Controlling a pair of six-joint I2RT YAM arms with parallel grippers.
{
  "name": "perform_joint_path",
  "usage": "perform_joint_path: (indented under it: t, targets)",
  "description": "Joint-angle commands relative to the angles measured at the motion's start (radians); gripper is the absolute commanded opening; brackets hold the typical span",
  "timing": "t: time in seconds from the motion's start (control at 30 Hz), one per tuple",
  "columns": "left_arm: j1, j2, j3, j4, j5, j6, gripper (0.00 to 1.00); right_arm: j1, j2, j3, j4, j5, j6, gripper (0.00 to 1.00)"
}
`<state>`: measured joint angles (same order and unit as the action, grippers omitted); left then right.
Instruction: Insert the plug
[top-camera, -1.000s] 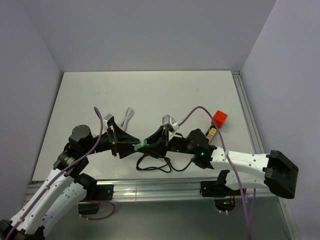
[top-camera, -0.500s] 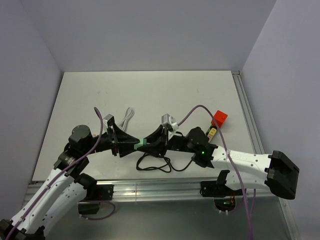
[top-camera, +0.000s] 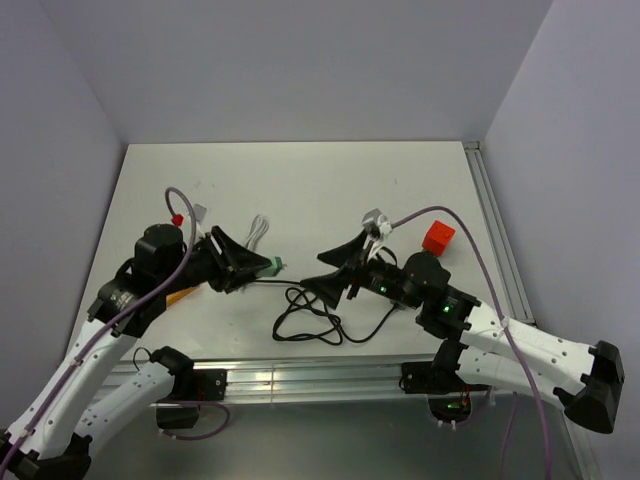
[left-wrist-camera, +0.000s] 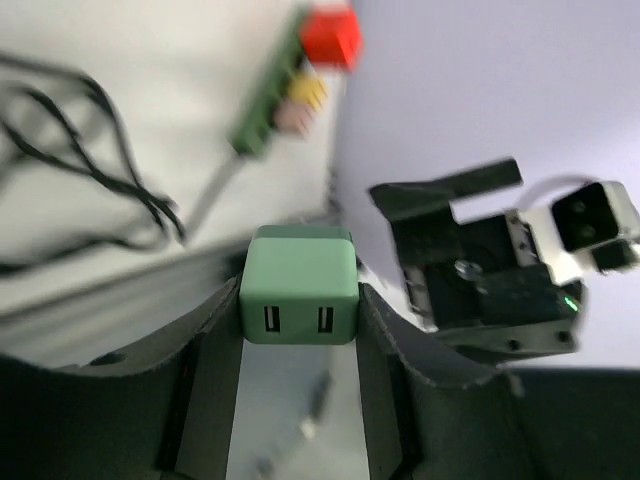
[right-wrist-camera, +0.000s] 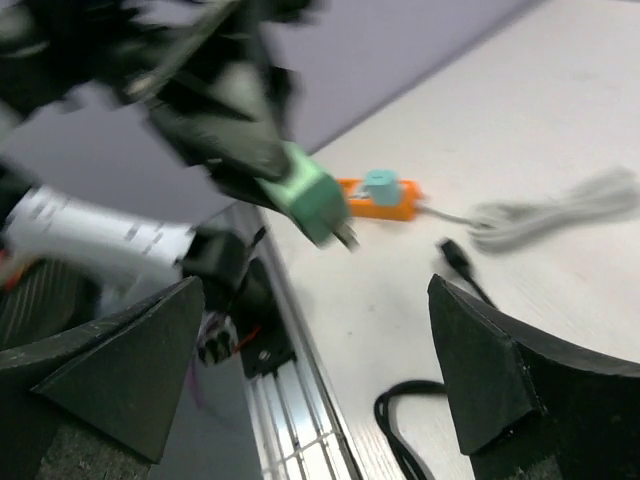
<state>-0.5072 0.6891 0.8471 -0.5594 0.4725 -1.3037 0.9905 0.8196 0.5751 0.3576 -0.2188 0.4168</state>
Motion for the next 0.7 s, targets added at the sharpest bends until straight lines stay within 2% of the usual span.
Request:
perform_joint_path:
  t: [0.0, 0.03, 0.07, 0.2, 0.4, 0.53, 0.67]
  targets:
    - [0.007, 0.061, 0.183, -0.311, -0.369, 0.335, 0.00, -0.081, -0.022, 0.091, -0.329, 0.212, 0.196, 1.00]
    - [0.007, 0.075, 0.240, -0.360, -0.432, 0.369, 0.00, -0.099, -0.014, 0.101, -0.426, 0.217, 0.226, 0.99]
    - [0.010, 0.105, 0.268, -0.441, -0.574, 0.435, 0.00, -0.124, 0.002, 0.118, -0.493, 0.217, 0.244, 0.99]
    - [0.021, 0.185, 0.371, -0.583, -0.838, 0.504, 0.00, -0.135, 0.030, 0.154, -0.566, 0.216, 0.221, 0.97]
    - [0.131, 0.237, 0.411, -0.723, -1.017, 0.552, 0.00, -0.150, 0.018, 0.129, -0.527, 0.121, 0.178, 0.97]
    - [0.254, 0.188, 0.351, -0.689, -1.012, 0.604, 0.00, -0.170, 0.030, 0.089, -0.476, 0.018, 0.178, 0.97]
    - [0.373, 0.226, 0.337, -0.651, -0.936, 0.665, 0.00, -0.188, 0.056, 0.045, -0.430, -0.091, 0.200, 0.96]
